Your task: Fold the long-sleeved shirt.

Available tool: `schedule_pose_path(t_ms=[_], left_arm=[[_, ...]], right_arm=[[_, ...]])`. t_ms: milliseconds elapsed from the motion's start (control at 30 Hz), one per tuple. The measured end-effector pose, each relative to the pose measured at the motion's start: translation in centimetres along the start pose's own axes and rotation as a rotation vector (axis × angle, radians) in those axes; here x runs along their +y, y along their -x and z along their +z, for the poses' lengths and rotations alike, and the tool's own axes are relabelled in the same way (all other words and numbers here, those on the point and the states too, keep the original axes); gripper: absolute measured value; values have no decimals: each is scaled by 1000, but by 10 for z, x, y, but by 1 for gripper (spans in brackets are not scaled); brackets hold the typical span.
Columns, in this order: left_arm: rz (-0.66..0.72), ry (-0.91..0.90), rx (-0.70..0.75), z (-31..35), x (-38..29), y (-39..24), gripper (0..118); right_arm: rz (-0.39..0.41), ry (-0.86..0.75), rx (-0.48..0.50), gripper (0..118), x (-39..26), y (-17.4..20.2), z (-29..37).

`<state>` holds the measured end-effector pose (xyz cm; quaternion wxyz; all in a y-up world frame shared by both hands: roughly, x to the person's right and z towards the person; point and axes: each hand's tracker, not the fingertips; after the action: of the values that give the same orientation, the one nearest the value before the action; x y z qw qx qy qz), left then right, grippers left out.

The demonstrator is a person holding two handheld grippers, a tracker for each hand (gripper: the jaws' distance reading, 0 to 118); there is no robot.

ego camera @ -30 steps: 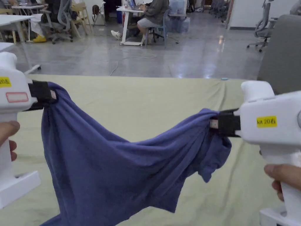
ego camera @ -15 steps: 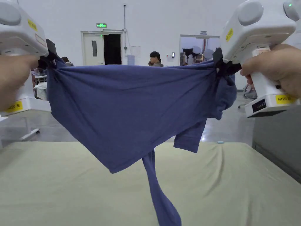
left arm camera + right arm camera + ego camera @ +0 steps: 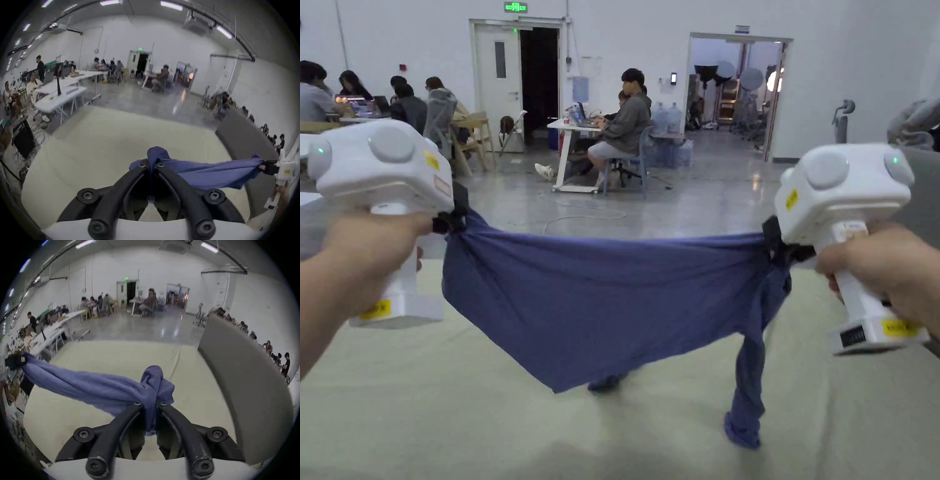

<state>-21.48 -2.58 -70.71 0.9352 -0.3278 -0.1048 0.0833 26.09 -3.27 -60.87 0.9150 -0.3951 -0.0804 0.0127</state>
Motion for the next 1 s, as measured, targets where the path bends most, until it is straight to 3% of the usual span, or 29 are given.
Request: schedule_pose_path(t_ms=[133,233,333,400,533,700,900,1000], left_arm=[[29,219,-4,-52,-110,23,0],[32,330,3,-66,-185,39,0],[48,414,4,-54,-249,50,0],[87,454,-14,-46,-278,64,0],[71,476,-32,1,-334,77,0],[150,539,-35,42,-396,101,0],[184,604,-9,46,-455,114,0],[244,552,-12,45,-463,117,0]], right_arm=[[27,121,38,7,-126,5,-71],[3,206,77,7,-212,0,-102],[-11,255,136,7,-284,-3,-99],[24,260,127,7,-321,2,-80],[101,262,124,7,-373,2,-40],[117,326,151,7,-420,2,-9],[173,395,174,7,-467,10,-3],[221,363,154,7,-474,18,-6]])
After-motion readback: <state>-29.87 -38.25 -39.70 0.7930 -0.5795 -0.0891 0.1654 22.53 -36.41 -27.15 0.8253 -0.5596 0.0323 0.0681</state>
